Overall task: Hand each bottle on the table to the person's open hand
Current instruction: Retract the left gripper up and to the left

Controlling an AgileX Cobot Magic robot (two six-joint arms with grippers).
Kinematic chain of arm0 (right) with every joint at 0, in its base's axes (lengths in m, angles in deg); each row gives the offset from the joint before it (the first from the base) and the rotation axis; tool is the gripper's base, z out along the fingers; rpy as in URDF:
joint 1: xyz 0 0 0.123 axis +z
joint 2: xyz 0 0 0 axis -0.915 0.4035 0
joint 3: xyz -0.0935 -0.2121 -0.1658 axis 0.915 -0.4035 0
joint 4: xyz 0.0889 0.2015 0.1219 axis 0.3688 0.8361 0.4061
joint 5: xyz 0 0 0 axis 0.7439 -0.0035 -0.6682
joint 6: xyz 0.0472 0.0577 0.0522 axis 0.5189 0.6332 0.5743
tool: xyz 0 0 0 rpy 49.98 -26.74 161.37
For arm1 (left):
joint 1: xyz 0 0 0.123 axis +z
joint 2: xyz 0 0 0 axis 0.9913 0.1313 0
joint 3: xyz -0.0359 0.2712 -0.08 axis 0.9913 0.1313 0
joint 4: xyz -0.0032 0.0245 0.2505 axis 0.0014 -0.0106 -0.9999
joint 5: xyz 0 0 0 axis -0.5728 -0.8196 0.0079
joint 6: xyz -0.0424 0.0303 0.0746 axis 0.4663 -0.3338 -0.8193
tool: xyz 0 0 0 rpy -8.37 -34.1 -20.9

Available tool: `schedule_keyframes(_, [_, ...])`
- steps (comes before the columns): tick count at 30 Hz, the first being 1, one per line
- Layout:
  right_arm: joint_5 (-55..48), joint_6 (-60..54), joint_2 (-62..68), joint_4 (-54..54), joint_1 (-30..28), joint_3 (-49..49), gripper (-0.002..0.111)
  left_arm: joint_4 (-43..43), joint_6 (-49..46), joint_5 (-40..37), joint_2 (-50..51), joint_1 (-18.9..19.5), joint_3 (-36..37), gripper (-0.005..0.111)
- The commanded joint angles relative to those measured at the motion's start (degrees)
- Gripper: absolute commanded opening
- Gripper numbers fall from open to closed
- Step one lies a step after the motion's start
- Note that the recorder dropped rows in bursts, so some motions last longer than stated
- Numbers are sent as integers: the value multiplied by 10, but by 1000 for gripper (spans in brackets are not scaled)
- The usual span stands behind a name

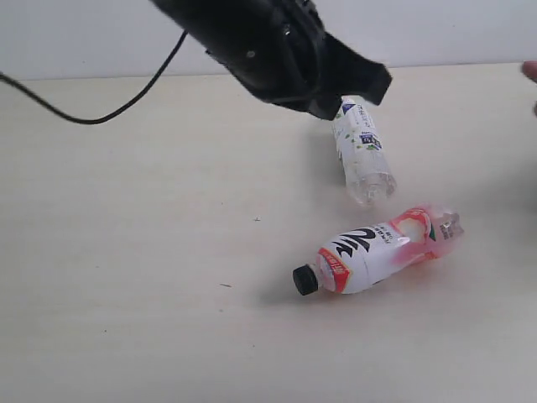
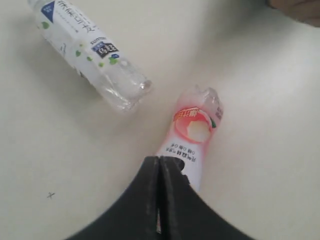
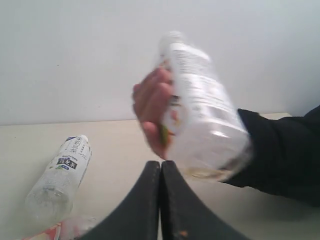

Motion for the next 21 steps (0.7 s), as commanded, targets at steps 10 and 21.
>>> schedule_keyframes(10, [6, 0, -3, 0, -2, -3, 0, -17, -49, 291, -253, 1, 357, 0])
schedule_keyframes(21, [6, 0, -3, 0, -2, -3, 0, -17, -51, 386, -438, 7, 562, 0])
